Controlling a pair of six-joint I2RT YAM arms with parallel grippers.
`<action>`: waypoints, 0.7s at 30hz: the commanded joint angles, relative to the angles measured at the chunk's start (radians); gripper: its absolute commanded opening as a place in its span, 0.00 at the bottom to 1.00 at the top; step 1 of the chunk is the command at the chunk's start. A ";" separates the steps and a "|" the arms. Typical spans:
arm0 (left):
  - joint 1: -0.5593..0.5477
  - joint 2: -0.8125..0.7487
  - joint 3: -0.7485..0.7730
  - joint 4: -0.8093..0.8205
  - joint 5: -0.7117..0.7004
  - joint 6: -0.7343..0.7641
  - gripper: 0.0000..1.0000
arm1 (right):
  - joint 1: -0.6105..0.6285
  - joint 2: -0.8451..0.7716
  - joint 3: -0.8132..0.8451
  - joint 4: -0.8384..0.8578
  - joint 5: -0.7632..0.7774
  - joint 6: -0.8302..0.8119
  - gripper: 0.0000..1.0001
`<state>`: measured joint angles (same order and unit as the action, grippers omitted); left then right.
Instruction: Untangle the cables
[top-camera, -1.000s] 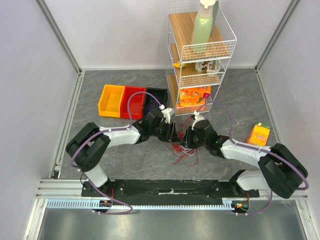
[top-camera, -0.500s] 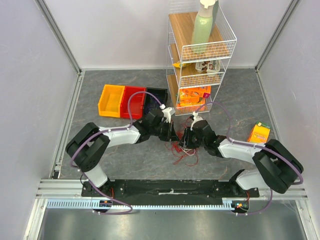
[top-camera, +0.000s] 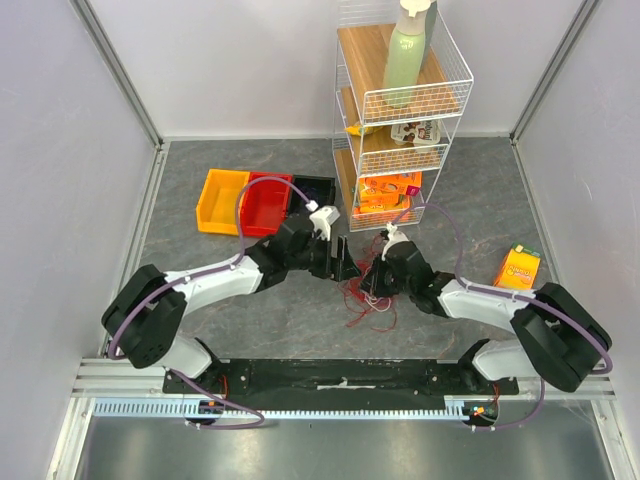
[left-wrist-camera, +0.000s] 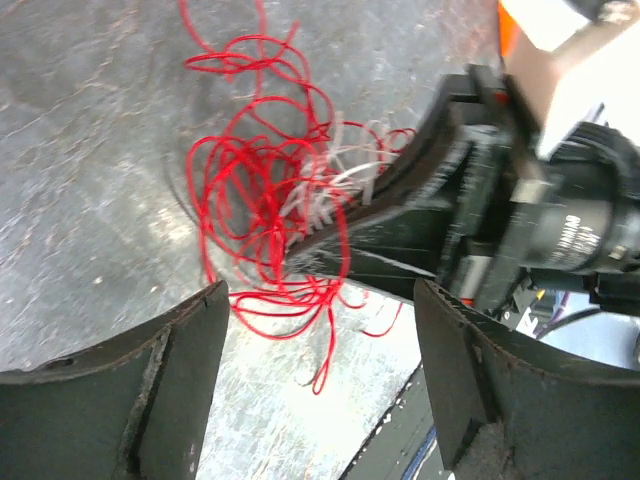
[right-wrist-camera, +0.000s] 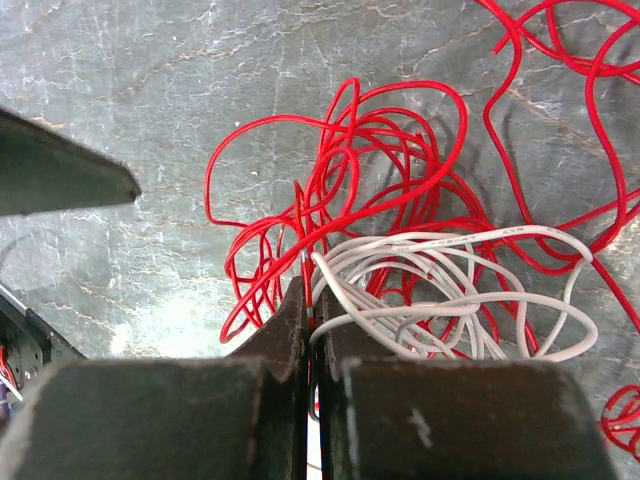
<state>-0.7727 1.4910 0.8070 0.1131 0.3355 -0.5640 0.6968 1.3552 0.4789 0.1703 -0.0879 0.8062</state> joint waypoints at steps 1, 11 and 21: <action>0.044 -0.015 -0.029 0.008 -0.049 0.001 0.77 | 0.004 -0.057 -0.023 -0.008 0.034 -0.027 0.00; 0.058 0.224 0.070 0.051 0.002 -0.008 0.66 | 0.004 -0.056 -0.013 -0.012 0.014 -0.030 0.00; 0.058 -0.030 -0.003 -0.070 -0.208 0.047 0.02 | 0.003 -0.140 0.021 -0.262 0.311 -0.004 0.00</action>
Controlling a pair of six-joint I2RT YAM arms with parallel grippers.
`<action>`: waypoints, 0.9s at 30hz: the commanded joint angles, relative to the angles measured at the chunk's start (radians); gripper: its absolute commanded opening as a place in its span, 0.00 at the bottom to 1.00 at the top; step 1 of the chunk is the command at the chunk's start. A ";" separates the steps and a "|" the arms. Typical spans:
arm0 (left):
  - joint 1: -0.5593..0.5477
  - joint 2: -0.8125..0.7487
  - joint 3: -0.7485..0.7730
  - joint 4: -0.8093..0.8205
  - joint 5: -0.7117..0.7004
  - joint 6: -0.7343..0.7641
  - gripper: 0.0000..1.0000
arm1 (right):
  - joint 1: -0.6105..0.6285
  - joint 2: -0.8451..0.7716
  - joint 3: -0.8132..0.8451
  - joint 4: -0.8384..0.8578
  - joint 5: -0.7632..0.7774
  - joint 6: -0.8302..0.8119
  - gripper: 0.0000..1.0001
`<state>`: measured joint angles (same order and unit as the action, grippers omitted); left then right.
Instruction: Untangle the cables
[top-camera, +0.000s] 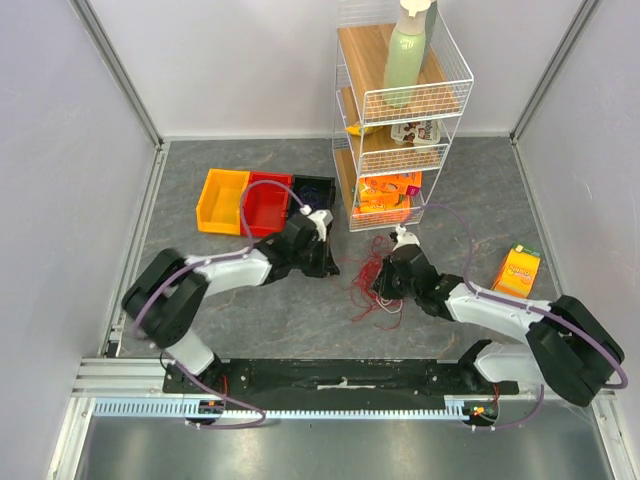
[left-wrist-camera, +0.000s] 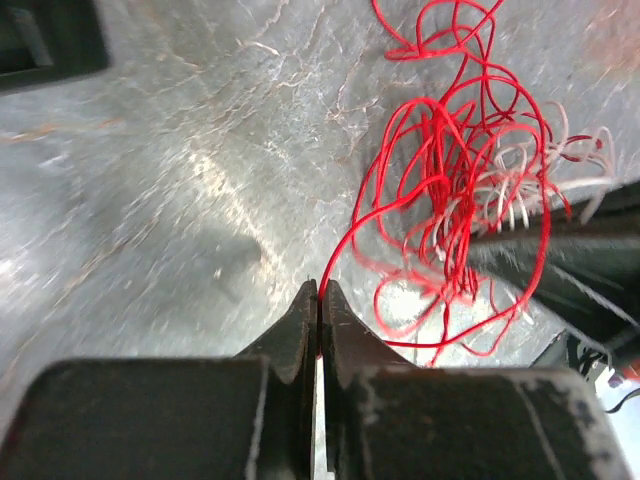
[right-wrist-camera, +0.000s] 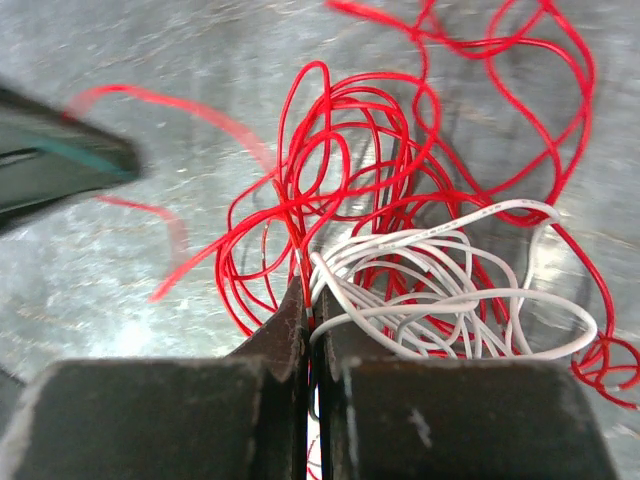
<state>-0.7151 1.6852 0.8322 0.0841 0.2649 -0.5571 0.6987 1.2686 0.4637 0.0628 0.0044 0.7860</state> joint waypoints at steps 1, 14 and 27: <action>-0.001 -0.295 -0.039 -0.067 -0.174 0.042 0.02 | -0.001 -0.064 0.039 -0.187 0.270 0.028 0.00; 0.000 -0.962 0.070 -0.372 -0.660 0.213 0.02 | -0.134 -0.247 -0.003 -0.370 0.442 0.061 0.00; 0.000 -1.102 0.275 -0.481 -0.846 0.427 0.02 | -0.284 -0.397 -0.027 -0.432 0.408 -0.019 0.00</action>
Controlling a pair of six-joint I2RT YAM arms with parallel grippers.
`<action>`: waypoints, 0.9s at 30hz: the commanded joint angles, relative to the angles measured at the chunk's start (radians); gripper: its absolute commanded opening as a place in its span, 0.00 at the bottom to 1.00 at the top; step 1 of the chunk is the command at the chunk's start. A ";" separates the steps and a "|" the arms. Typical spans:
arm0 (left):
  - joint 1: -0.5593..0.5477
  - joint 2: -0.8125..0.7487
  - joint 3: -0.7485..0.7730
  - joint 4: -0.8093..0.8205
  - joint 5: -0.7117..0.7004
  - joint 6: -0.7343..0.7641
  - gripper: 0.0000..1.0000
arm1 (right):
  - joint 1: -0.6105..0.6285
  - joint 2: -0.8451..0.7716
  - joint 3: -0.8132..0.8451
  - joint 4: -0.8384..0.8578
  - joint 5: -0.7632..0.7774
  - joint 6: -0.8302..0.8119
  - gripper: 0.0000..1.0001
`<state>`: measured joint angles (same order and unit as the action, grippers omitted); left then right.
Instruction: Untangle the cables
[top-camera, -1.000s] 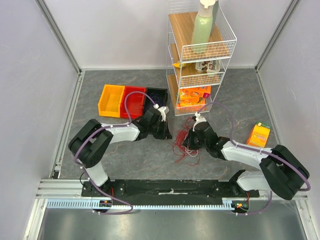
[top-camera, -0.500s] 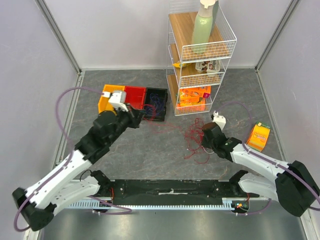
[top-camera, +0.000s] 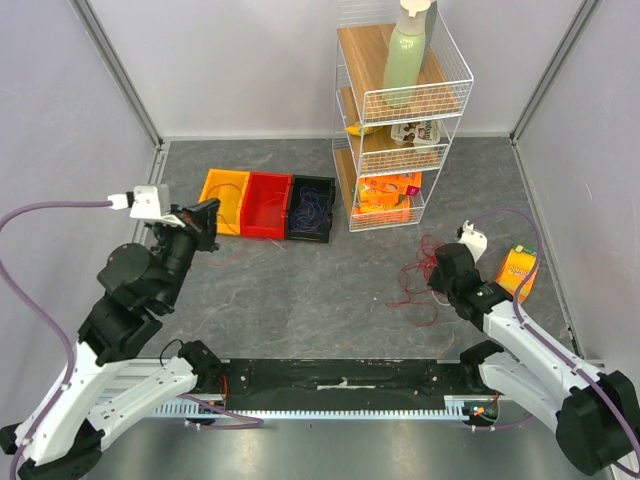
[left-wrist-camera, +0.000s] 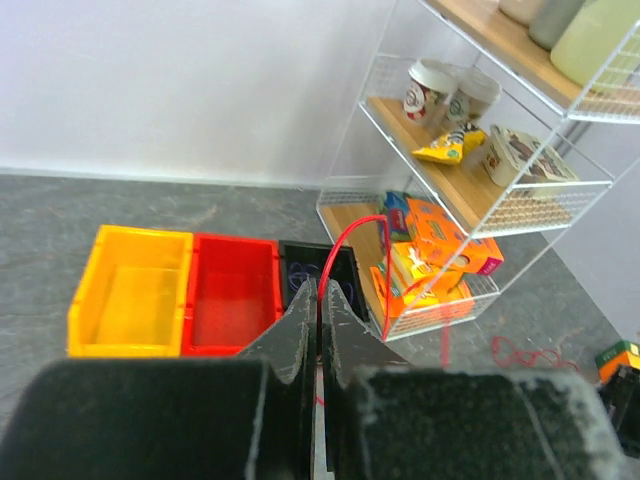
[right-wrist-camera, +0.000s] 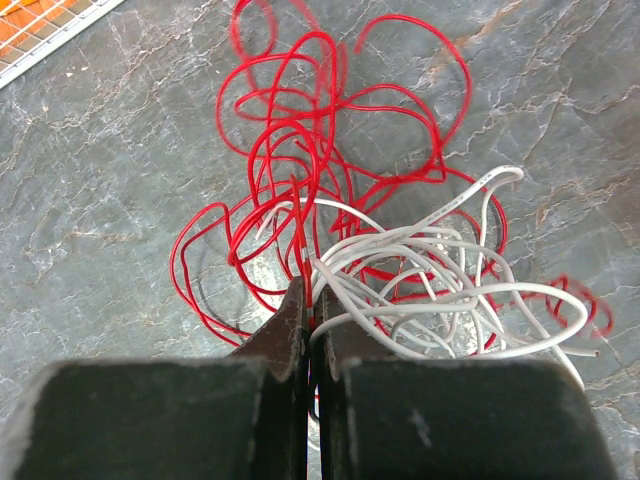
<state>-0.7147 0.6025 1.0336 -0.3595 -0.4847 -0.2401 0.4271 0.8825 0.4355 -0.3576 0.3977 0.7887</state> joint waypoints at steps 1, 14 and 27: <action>0.000 -0.021 0.098 -0.042 -0.101 0.125 0.02 | -0.016 -0.005 0.003 -0.009 0.009 -0.026 0.00; 0.059 0.338 0.287 -0.119 -0.040 0.091 0.02 | -0.016 0.047 -0.018 0.095 -0.164 -0.126 0.00; 0.331 0.657 0.516 0.016 0.201 0.016 0.01 | -0.016 -0.013 -0.044 0.103 -0.197 -0.124 0.00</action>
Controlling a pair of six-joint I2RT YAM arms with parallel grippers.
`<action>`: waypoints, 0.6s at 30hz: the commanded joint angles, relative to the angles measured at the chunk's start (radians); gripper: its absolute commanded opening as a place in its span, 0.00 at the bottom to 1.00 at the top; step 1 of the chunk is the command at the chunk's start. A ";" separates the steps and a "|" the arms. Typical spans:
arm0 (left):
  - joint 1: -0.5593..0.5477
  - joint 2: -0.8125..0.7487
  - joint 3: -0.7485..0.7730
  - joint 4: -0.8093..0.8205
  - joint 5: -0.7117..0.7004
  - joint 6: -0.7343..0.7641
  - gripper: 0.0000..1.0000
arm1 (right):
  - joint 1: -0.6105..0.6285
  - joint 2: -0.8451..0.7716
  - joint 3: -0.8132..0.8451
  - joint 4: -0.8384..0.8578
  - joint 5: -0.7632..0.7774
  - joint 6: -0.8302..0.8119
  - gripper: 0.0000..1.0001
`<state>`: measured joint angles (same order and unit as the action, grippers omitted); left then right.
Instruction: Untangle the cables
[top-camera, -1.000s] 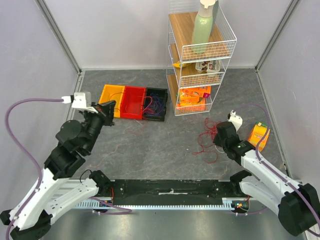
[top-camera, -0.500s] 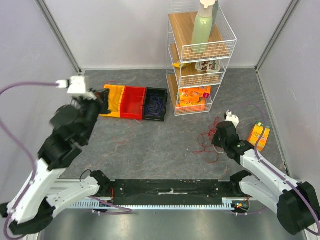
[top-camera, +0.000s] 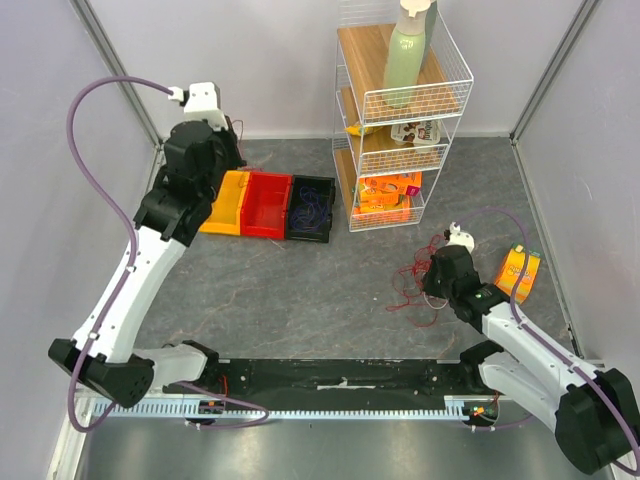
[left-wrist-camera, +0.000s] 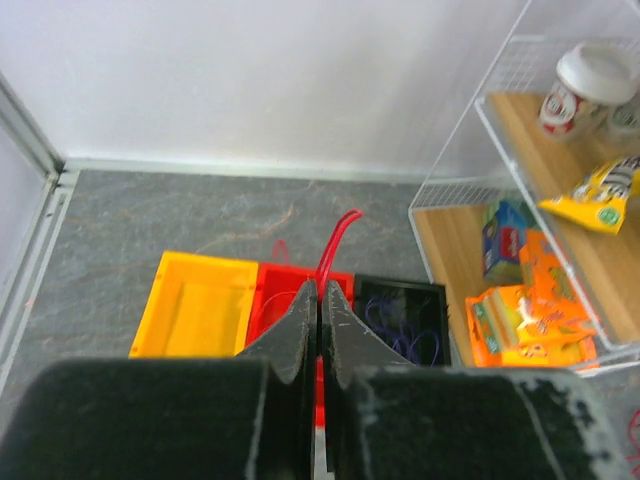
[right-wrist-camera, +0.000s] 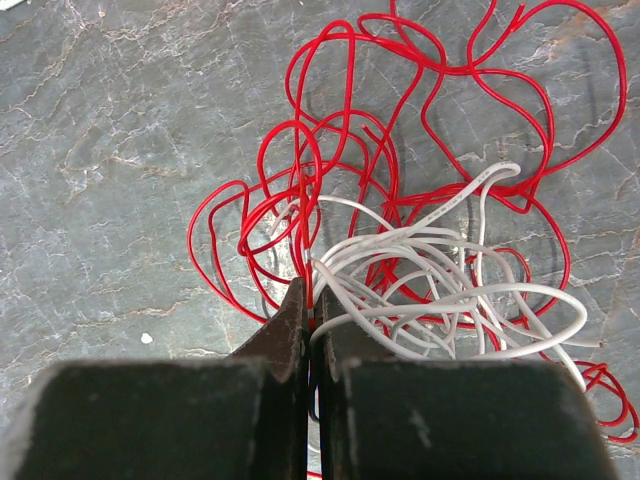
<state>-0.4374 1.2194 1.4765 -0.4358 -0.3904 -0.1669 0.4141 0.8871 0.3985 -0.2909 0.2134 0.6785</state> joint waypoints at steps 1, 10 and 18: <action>0.072 0.052 0.083 0.094 0.126 -0.066 0.02 | -0.005 -0.019 -0.007 0.038 -0.014 -0.013 0.00; 0.187 0.114 0.067 0.127 0.226 -0.135 0.02 | -0.003 -0.020 -0.007 0.035 -0.022 -0.010 0.00; 0.244 0.179 -0.038 0.183 0.274 -0.184 0.02 | -0.003 -0.020 -0.003 0.030 -0.031 -0.004 0.00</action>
<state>-0.2165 1.3540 1.4784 -0.3115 -0.1616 -0.2913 0.4141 0.8825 0.3985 -0.2886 0.1905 0.6792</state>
